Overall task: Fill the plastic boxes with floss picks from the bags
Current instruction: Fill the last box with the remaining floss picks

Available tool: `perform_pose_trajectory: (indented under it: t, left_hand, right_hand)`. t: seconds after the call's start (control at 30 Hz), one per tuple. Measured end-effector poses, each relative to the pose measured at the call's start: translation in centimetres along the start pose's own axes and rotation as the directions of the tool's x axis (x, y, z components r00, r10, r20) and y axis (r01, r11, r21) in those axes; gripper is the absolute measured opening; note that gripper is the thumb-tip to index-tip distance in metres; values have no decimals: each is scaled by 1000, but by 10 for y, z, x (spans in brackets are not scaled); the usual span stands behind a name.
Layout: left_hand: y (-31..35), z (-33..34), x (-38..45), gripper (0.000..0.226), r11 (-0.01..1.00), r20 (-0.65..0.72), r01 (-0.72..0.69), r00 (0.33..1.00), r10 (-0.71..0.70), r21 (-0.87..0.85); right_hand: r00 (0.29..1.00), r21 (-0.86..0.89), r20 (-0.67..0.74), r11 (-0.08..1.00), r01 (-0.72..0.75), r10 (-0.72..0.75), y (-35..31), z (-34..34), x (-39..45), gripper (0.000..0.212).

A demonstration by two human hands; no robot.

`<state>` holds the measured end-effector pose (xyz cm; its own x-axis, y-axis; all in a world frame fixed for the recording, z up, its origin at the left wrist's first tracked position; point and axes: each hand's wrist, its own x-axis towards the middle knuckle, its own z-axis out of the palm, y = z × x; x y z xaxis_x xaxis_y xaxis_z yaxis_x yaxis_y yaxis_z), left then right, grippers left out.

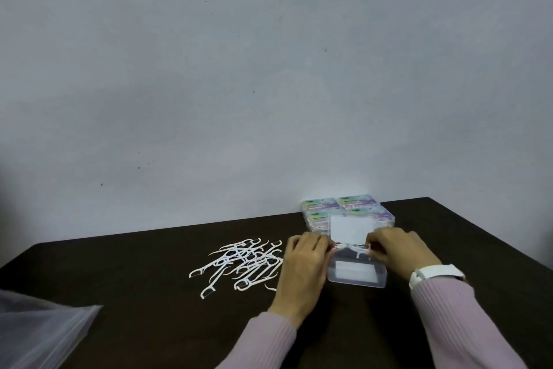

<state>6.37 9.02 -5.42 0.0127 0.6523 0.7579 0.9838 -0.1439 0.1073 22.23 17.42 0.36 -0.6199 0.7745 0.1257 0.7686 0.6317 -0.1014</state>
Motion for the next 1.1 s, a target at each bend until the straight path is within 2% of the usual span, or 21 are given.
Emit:
perform_pose_trajectory:
  t: [0.1,0.27,0.5,0.67,0.8,0.93,1.1]
  left_hand:
    - [7,10,5,13,997,11,-70,998,69,40]
    - [11,16,10,6,994,15,-92,996,91,56]
    - [10,22,12,8,997,52,-19,998,23,-71]
    - [10,19,11,25,968,106,90,992,-67,-235]
    - [3,17,9,18,911,95,225,974,-205,-344]
    - [-6,9,10,12,838,57,347,932,-358,-422]
    - [-17,-7,6,16,787,95,427,896,-433,-445]
  right_hand:
    - [1000,25,-3,1000,-1,1,2,4,2,20]
    - [997,111,-73,994,-8,16,4,3,2,21]
    - [984,235,-171,972,-9,50,7,3,0,21]
    - [978,240,-199,971,-17,66,8,2,-2,18]
    - [977,252,-204,968,1,52,9,2,-2,15]
    - [983,337,-182,940,46,17,5,4,1,19]
    - [994,339,-89,936,96,-69,-6,10,6,16]
